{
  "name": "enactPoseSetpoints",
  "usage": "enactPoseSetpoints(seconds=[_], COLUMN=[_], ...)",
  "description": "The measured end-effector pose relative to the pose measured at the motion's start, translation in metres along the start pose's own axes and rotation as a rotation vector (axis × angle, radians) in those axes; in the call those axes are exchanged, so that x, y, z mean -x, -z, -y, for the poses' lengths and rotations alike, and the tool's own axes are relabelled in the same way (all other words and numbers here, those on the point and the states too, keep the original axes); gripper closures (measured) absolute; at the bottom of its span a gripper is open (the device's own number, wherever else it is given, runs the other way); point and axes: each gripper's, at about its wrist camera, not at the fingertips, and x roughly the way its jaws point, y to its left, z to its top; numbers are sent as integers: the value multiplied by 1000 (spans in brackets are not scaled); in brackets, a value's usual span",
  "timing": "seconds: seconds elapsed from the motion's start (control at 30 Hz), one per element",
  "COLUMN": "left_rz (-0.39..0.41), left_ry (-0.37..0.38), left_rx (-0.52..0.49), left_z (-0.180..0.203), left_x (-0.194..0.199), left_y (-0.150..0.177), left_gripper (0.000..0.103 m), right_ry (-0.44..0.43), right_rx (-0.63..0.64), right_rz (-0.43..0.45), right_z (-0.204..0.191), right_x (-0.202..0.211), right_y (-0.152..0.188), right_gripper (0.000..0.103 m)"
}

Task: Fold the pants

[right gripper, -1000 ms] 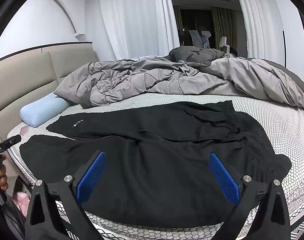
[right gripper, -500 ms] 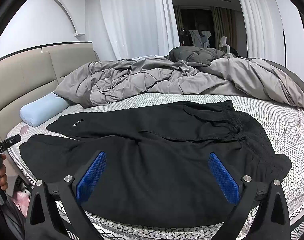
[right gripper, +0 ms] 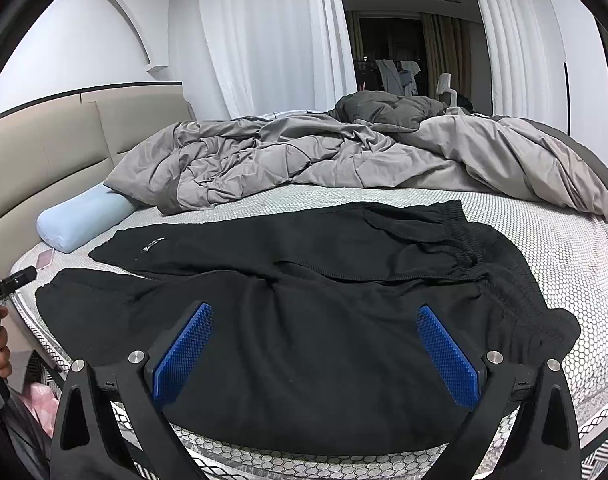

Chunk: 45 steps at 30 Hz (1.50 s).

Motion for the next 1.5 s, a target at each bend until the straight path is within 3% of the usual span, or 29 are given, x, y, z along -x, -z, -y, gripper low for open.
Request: enactPoseSetpoints(seconds=[0.2, 0.4, 0.57, 0.67, 0.77, 0.83, 0.9, 0.97, 1.0, 1.03, 1.13, 1.17, 1.3, 1.5], left_rz=[-8, -46, -119, -201, -224, -255, -269, -257, -234, -199, -35, -19, -93, -90], left_ry=[-34, -84, -104, -106, -94, -85, -96, -130, -132, -127, -164, -178, -175, -200], left_rx=[70, 219, 379, 492, 548, 571, 589, 606, 600, 576, 546, 565, 681, 593], left_z=[-33, -94, -159, -195, -218, -228, -233, -237, -237, -236, -236, -242, -267, -255], left_x=[-1, -9, -27, -48, -67, -81, -94, -101, -101, -100, -88, -89, -107, -117], left_y=[-3, -5, 6, 17, 26, 31, 34, 31, 26, 21, 16, 20, 40, 26], left_gripper=[1, 1, 1, 2, 11, 26, 31, 56, 82, 100, 101, 101, 101, 101], right_ry=[-22, -45, 93, 132, 115, 127, 145, 150, 154, 158, 178, 189, 202, 68], right_rx=[-18, 16, 106, 53, -35, -56, -70, -89, -104, -122, -174, -197, -303, -430], right_rz=[-21, -43, -56, -69, -79, -83, -88, -99, -106, -113, -138, -143, -159, -134], right_z=[4, 9, 26, 52, 80, 88, 96, 101, 105, 108, 118, 123, 142, 165], right_x=[1, 6, 6, 4, 5, 6, 6, 5, 3, 1, -3, -1, 10, -1], right_y=[-3, -16, -15, -9, -2, 2, 7, 13, 16, 20, 32, 37, 55, 54], right_gripper=[0, 0, 0, 0, 0, 0, 0, 0, 0, 0, 0, 0, 0, 0])
